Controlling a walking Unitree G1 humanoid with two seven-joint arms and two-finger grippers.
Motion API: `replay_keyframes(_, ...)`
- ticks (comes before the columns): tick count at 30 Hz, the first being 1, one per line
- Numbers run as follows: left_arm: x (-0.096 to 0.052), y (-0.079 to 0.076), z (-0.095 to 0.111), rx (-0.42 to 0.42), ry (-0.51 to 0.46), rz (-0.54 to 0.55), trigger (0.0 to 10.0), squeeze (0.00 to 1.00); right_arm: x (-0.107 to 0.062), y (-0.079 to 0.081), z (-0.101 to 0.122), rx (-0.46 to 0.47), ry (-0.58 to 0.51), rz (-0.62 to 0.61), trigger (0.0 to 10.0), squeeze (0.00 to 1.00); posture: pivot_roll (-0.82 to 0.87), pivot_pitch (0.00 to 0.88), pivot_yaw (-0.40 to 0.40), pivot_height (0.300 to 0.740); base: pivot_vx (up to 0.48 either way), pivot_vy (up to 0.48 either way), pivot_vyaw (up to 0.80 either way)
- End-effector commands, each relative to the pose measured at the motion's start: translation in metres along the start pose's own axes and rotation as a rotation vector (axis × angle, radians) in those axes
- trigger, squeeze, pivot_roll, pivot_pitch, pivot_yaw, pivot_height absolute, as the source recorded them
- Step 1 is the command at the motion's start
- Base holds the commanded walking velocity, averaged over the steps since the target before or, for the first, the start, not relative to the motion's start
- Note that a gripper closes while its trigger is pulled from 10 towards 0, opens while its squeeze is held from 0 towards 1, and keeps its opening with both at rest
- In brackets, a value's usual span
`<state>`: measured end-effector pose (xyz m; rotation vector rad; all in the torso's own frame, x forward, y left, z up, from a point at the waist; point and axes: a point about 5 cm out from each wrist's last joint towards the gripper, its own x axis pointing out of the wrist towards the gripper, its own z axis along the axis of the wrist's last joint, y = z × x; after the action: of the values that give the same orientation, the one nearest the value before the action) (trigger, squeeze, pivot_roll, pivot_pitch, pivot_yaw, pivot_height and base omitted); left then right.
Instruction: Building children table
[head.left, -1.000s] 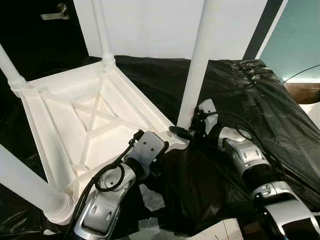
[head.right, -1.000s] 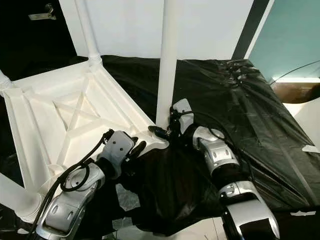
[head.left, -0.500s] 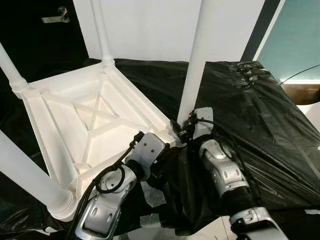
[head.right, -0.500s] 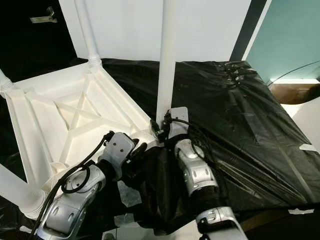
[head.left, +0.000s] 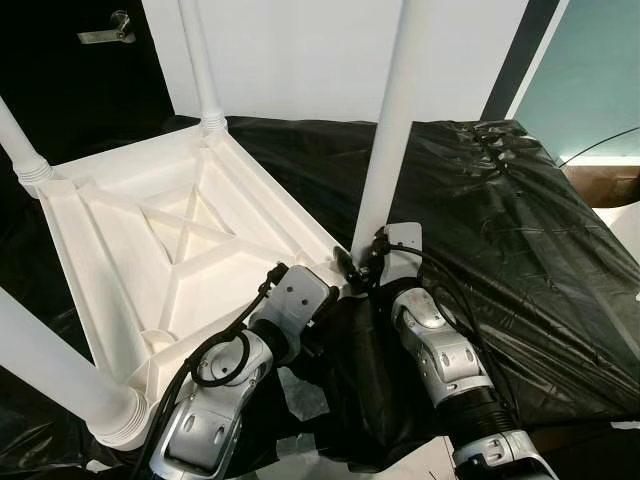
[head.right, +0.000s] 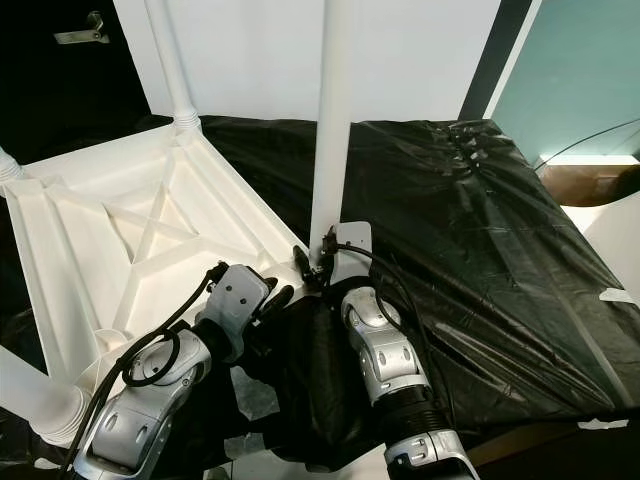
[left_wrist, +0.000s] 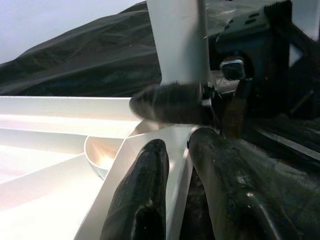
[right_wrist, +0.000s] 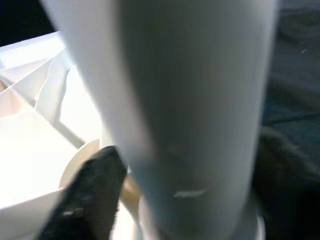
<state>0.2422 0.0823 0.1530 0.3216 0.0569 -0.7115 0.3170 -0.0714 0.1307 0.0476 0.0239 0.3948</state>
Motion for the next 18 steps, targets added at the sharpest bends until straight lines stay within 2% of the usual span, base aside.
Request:
replay_keyframes(1,0.001,0.000,-0.002,0.006,0.012,0.023,10.0,0.00,-0.003,-0.006,0.002,0.025,-0.013,0.014,10.0,1.00,0.11,0.027,-0.061,0.740,0.000,0.000,0.00)
replay_keyframes(2,0.001,0.001,-0.002,0.008,0.014,0.024,10.0,0.00,-0.005,-0.011,0.007,0.030,-0.034,0.041,10.0,1.00,0.11,0.027,-0.061,0.740,0.000,0.000,0.00)
replay_keyframes(5,0.000,0.001,-0.002,0.009,0.015,0.024,10.0,0.00,-0.007,-0.014,0.010,0.032,-0.045,0.061,10.0,1.00,0.11,0.027,-0.061,0.740,0.000,0.000,0.00)
replay_keyframes(6,0.000,0.002,-0.003,0.011,0.016,0.024,10.0,0.00,-0.009,-0.018,0.012,0.028,-0.053,0.097,10.0,0.00,0.11,0.023,-0.056,0.740,0.000,0.000,0.00)
replay_keyframes(7,0.000,0.002,-0.003,0.011,0.016,0.024,10.0,0.00,-0.009,-0.018,0.012,0.028,-0.053,0.097,10.0,0.00,0.11,0.023,-0.056,0.740,0.000,0.000,0.00)
replay_keyframes(9,0.000,0.003,-0.001,0.025,0.013,0.017,10.0,0.00,-0.013,-0.030,0.015,-0.040,-0.060,0.199,10.0,0.00,0.11,0.020,-0.057,0.740,0.000,0.000,0.00)
replay_keyframes(12,0.001,0.004,0.000,0.029,0.006,0.015,10.0,0.00,-0.012,-0.034,0.015,-0.064,-0.053,0.214,10.0,0.00,0.11,0.014,-0.059,0.740,0.000,0.000,0.00)
replay_keyframes(18,0.002,0.006,0.001,0.029,0.001,0.019,10.0,0.00,-0.007,-0.036,0.015,-0.105,-0.040,0.284,10.0,0.00,0.11,0.003,-0.056,0.740,0.000,0.000,0.00)
